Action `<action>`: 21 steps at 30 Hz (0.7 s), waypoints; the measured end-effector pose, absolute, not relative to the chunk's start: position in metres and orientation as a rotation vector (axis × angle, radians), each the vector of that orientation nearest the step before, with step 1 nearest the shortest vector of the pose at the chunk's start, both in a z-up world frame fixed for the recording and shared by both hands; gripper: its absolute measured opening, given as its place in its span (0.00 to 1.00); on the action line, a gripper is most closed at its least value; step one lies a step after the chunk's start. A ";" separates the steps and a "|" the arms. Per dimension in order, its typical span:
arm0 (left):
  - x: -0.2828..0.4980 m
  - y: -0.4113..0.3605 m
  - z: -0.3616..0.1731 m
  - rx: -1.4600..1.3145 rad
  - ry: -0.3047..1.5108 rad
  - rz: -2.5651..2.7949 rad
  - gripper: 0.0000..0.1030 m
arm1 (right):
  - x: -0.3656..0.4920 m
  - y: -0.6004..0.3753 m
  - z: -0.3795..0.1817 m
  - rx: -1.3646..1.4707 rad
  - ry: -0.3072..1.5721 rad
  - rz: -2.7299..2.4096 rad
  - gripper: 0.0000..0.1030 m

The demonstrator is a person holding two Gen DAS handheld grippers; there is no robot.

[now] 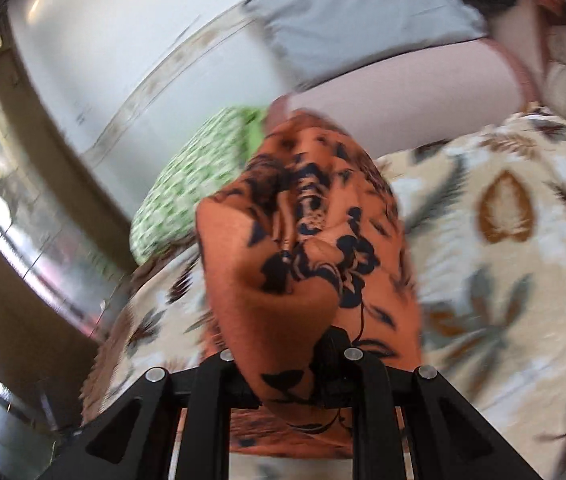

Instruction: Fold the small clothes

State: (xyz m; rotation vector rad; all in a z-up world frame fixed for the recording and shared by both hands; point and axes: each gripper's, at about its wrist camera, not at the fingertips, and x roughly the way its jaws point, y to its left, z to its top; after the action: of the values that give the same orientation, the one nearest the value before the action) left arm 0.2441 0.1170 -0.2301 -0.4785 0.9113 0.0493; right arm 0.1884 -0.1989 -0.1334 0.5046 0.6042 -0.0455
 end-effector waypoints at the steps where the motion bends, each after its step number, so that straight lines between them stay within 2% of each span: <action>1: 0.246 0.121 -0.231 -0.474 0.912 0.061 0.54 | 0.197 -0.180 -0.136 0.502 0.629 -0.029 0.18; 4: 0.251 0.132 -0.231 -0.483 0.906 0.094 0.54 | 0.226 -0.128 -0.158 0.496 0.757 0.007 0.19; 7: 0.259 0.149 -0.236 -0.519 0.910 0.138 0.54 | 0.256 -0.082 -0.204 0.486 0.962 0.023 0.25; 9: 0.263 0.162 -0.241 -0.551 0.925 0.164 0.55 | 0.261 -0.062 -0.224 0.413 1.006 -0.013 0.34; 10: 0.265 0.168 -0.244 -0.565 0.931 0.174 0.55 | 0.259 -0.056 -0.224 0.374 0.980 -0.011 0.46; 11: 0.266 0.171 -0.245 -0.577 0.935 0.177 0.55 | 0.255 -0.051 -0.221 0.359 0.947 0.038 0.73; 12: 0.267 0.174 -0.247 -0.593 0.940 0.173 0.55 | 0.254 -0.047 -0.218 0.361 0.936 0.093 0.81; 13: 0.268 0.177 -0.247 -0.603 0.941 0.168 0.55 | 0.251 -0.046 -0.217 0.354 0.937 0.138 0.85; 16: 0.266 0.181 -0.240 -0.611 0.910 0.155 0.55 | 0.239 -0.047 -0.214 0.317 0.937 0.203 0.85; 21: 0.260 0.171 -0.222 -0.572 0.829 0.117 0.54 | 0.190 -0.099 -0.200 0.554 0.858 0.387 0.84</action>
State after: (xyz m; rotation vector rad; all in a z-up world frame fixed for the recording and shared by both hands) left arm 0.2602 0.1715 -0.2215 -0.5721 0.8292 0.1173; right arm 0.1899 -0.0985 -0.1998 0.5539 0.8581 0.3870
